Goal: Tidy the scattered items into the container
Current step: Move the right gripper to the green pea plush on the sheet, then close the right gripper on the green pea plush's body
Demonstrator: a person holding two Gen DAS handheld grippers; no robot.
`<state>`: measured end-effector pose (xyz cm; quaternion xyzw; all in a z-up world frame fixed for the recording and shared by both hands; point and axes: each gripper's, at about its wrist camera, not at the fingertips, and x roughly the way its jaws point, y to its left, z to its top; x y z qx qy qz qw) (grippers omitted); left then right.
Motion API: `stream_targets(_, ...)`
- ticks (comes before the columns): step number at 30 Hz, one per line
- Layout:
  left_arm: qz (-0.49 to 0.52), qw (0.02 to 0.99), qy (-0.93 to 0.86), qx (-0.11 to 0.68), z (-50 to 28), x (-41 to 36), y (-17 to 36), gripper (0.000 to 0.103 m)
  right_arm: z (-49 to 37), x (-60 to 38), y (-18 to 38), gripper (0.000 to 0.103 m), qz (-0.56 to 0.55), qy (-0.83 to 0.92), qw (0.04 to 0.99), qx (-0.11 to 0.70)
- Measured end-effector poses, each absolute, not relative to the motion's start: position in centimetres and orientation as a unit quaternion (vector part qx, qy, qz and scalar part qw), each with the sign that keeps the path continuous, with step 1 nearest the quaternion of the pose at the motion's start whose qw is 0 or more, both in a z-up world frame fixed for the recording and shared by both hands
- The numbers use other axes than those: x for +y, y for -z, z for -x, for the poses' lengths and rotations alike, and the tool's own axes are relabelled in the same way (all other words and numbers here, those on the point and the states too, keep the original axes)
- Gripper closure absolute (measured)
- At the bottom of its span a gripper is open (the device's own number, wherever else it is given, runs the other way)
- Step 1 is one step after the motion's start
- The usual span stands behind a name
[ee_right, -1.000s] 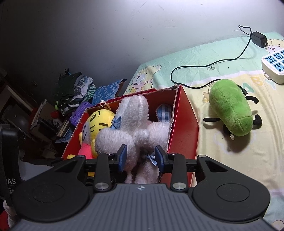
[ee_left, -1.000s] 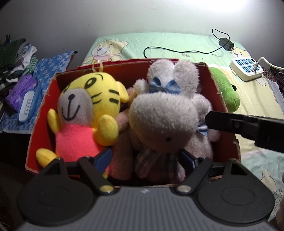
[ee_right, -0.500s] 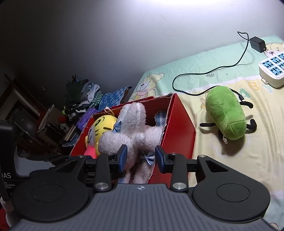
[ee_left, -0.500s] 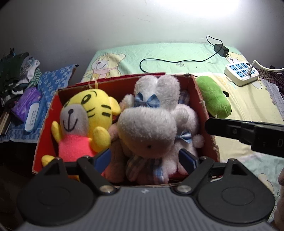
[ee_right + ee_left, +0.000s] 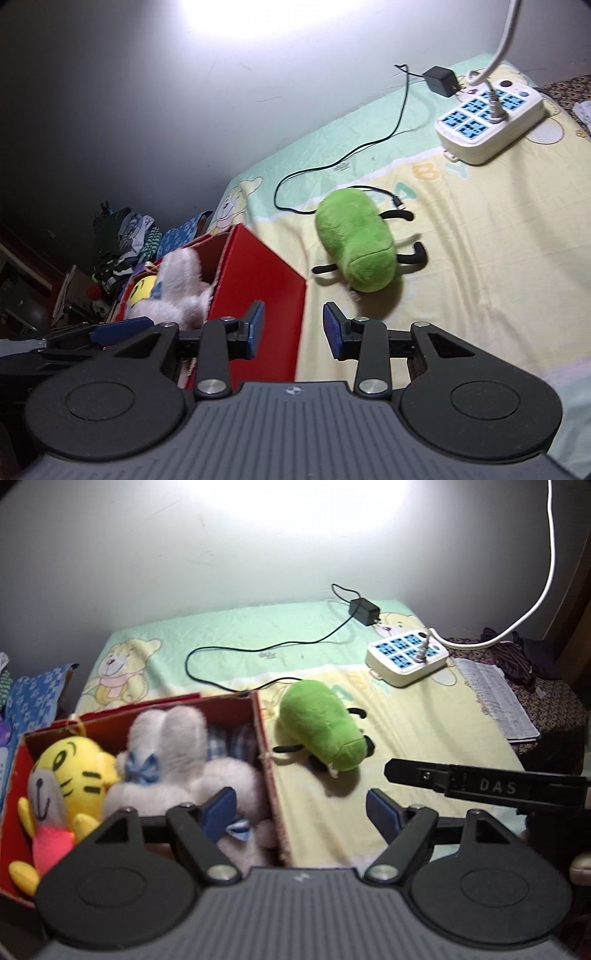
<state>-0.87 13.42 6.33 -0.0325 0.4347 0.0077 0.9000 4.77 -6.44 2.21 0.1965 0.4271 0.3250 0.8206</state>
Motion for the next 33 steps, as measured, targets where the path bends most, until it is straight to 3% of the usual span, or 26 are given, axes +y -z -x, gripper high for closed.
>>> stream_targets(4, 0.021, 0.902, 0.026, 0.431, -0.7, 10.8, -6.1, 0.024, -6.6, -8.8, -1.4, 0.058, -0.213, -0.297, 0.824, 0.434)
stream_targets(16, -0.015, 0.879, 0.04, 0.476, -5.5, 6.5, -0.3, 0.021, -13.8, -8.8, 0.9, 0.057, -0.233, -0.32, 0.789, 0.47)
stream_targets(21, -0.013, 0.875, 0.035, 0.483, -7.1, 6.3, 1.6, 0.023, -15.6, -6.5, 2.3, 0.055, -0.19, -0.348, 0.78, 0.483)
stream_targets(33, 0.015, 0.855, 0.03, 0.517, -9.5, 7.4, 3.7, 0.022, -18.4, -4.7, 5.8, 0.055, -0.211, -0.389, 0.743, 0.503)
